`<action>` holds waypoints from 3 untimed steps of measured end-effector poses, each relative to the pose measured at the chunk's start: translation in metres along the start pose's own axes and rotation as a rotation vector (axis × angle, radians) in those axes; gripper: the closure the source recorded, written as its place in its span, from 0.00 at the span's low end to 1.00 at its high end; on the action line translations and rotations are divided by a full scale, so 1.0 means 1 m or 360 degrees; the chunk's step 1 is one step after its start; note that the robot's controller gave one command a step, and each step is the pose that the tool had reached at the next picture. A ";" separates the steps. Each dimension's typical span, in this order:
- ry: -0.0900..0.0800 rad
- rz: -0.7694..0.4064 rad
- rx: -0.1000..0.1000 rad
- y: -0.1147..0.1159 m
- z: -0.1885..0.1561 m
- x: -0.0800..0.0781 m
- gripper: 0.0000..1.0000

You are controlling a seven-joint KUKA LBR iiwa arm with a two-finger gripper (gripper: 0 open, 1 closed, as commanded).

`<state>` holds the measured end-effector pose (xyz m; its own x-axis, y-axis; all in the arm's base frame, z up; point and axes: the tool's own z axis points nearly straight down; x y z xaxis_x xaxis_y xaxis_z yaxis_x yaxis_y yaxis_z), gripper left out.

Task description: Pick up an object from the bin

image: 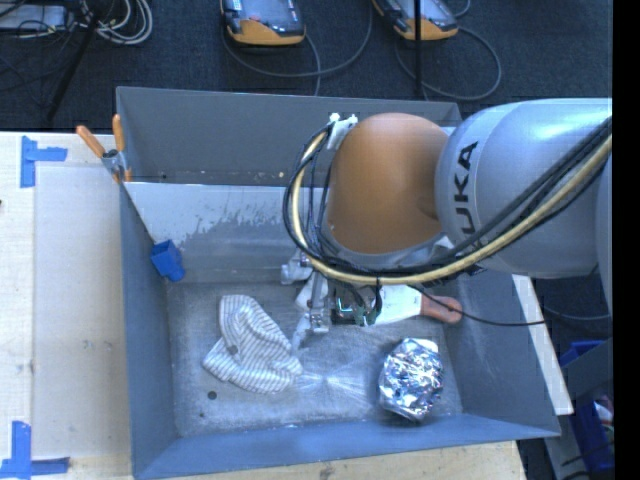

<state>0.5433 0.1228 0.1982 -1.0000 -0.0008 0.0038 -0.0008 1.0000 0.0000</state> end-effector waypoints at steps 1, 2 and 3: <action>-0.0002 0.0004 0.0000 0.000 -0.001 -0.001 0.00; -0.0013 -0.0081 0.0001 0.025 0.031 -0.001 0.00; -0.0008 -0.0149 -0.0002 0.029 0.092 0.005 0.00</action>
Offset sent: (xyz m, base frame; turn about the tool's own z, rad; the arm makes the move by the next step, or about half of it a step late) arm -0.0028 0.0565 -0.0710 -0.1093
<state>0.5379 0.1513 0.1065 -0.9956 -0.0941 -0.0012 -0.0941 0.9956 0.0016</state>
